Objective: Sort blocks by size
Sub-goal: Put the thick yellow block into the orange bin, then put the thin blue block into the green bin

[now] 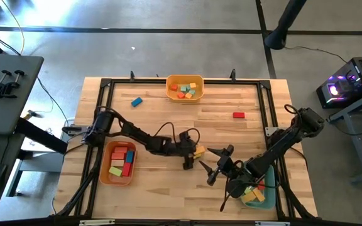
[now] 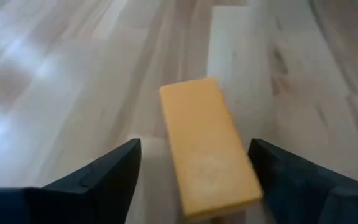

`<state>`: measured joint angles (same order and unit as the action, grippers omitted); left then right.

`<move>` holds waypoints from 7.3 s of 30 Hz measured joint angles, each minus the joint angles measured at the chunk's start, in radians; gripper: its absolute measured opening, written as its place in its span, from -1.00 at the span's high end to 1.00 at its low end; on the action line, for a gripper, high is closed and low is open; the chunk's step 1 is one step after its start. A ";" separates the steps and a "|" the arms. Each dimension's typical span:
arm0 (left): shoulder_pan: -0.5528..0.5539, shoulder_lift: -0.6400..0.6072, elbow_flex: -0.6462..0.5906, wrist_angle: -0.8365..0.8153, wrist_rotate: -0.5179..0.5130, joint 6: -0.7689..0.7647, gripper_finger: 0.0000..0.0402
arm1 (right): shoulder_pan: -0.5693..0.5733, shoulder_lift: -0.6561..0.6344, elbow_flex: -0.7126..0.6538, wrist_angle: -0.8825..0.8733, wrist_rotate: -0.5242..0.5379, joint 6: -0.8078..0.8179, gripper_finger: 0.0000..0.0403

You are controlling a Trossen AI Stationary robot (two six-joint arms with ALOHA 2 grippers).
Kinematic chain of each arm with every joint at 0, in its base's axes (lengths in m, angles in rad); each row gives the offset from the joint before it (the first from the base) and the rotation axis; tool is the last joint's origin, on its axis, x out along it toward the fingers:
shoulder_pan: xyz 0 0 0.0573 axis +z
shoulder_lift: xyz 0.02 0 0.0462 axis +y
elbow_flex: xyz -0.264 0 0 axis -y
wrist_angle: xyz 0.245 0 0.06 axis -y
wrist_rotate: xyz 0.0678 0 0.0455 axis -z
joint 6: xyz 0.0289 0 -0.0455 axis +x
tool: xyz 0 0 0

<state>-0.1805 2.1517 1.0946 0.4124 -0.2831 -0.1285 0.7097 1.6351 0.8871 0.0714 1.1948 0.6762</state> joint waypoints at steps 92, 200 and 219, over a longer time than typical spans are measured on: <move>-0.266 -1.069 -0.245 -1.419 -0.349 -0.829 -0.21 | -0.101 0.005 0.000 -0.022 -0.030 0.136 -0.50; -0.143 -0.591 -0.479 0.589 0.218 0.264 0.59 | -0.102 0.145 0.099 0.847 -0.337 -0.878 -0.50; -0.149 -0.592 -0.479 0.642 0.212 0.267 0.59 | -0.173 0.146 0.109 0.821 -0.469 -0.815 -0.03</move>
<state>-0.3294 1.5600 0.6159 1.0540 -0.0708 0.1381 0.5365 1.7809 0.9958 0.8925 0.7258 -0.1387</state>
